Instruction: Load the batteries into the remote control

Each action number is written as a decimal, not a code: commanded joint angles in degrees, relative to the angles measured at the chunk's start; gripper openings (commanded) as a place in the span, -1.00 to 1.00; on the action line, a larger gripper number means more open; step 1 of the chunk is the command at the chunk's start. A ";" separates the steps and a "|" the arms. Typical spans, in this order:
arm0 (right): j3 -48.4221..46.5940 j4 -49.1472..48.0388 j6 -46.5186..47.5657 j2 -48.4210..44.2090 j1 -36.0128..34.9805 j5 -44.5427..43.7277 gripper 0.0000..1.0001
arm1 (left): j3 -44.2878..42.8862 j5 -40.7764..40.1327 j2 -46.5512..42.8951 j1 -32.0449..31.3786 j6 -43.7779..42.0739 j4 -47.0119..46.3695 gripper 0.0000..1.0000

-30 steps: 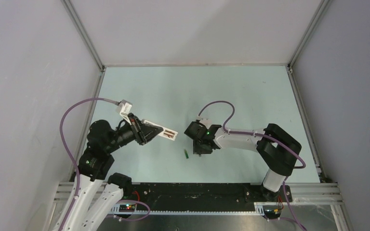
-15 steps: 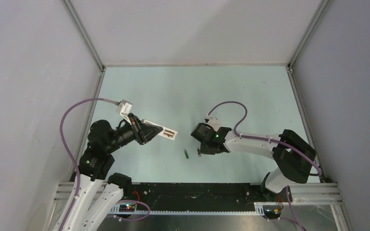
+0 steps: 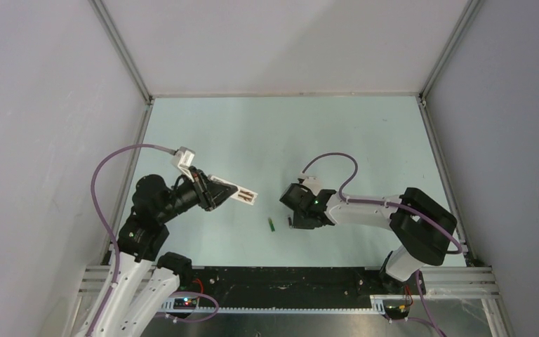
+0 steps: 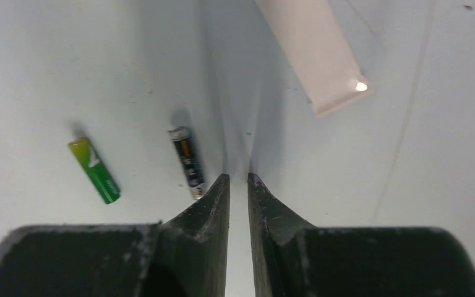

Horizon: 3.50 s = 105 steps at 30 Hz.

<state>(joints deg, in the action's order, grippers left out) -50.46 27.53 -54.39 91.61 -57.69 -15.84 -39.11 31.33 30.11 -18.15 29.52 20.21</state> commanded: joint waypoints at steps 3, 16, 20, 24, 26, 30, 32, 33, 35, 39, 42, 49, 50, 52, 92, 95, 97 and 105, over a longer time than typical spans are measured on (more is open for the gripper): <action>0.27 -6.85 -0.19 2.83 -1.43 3.09 -0.62 | 0.54 -2.17 -1.09 -0.05 0.47 -2.30 -1.00; -3.43 -4.67 0.09 0.24 -1.71 1.45 -0.59 | -0.26 -4.15 0.82 0.04 -1.23 -1.94 -1.00; -4.90 -2.77 1.77 -1.23 -1.76 -1.55 -0.39 | -0.68 -4.62 1.15 0.09 -1.63 -1.93 -1.00; -6.35 -2.48 3.37 0.42 -1.43 -2.86 -0.35 | -1.10 -5.21 1.16 0.19 -1.85 -1.86 -1.00; -7.30 -2.46 4.24 1.95 -1.04 -3.19 -0.35 | -1.45 -6.71 0.80 0.28 -1.73 -1.24 -1.00; -9.24 -1.87 5.47 4.67 -0.75 -4.65 -0.31 | -1.97 -9.13 -0.33 0.55 -1.65 -0.13 -1.00; -10.17 -1.27 5.83 5.98 -0.89 -6.04 -0.23 | -2.17 -9.41 -0.74 0.51 -1.71 0.13 -1.00; -10.60 -0.97 5.99 6.36 -0.87 -6.71 -0.21 | -2.19 -9.26 -0.77 0.54 -1.69 0.30 -1.00; -11.25 -0.45 6.16 7.39 -0.80 -7.72 -0.18 | -2.19 -9.07 -0.75 0.54 -1.47 0.56 -0.99; -12.00 1.32 6.09 8.20 -0.38 -9.49 -0.13 | -2.03 -8.71 -0.52 0.57 -0.63 0.83 -0.99; -12.03 2.23 6.36 8.41 -0.10 -9.87 -0.13 | -2.02 -8.26 -0.49 0.64 -0.36 0.87 -1.00; -12.03 4.53 6.40 8.37 -0.75 -9.99 -0.13 | -2.04 -8.00 -0.71 0.62 -0.31 0.97 -1.00; -11.99 4.90 6.34 8.35 -0.86 -10.07 -0.13 | -1.96 -7.96 -0.72 0.65 -0.24 0.97 -1.00; -11.95 5.20 6.39 8.35 -0.97 -10.07 -0.13 | -1.76 -7.86 -0.81 0.66 -0.13 0.96 -1.00; -16.45 6.68 13.31 12.98 -1.69 -8.22 -0.10 | -2.26 -13.52 -4.70 0.75 -0.68 2.19 -1.00; -16.40 7.37 14.42 12.61 -1.69 -8.10 -0.11 | -2.09 -13.41 -5.04 0.74 -0.89 2.37 -1.00; -16.33 7.65 15.33 12.57 -1.78 -7.40 -0.10 | -2.17 -13.45 -5.24 0.75 -0.99 2.57 -0.99; -13.98 8.49 16.15 11.30 -2.37 -4.69 -0.15 | -2.24 -13.64 -5.79 0.74 -1.06 3.02 -1.00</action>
<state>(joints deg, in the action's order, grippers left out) -65.89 32.60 -39.33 104.40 -59.31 -22.11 -39.24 18.37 25.04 -17.82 29.45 24.60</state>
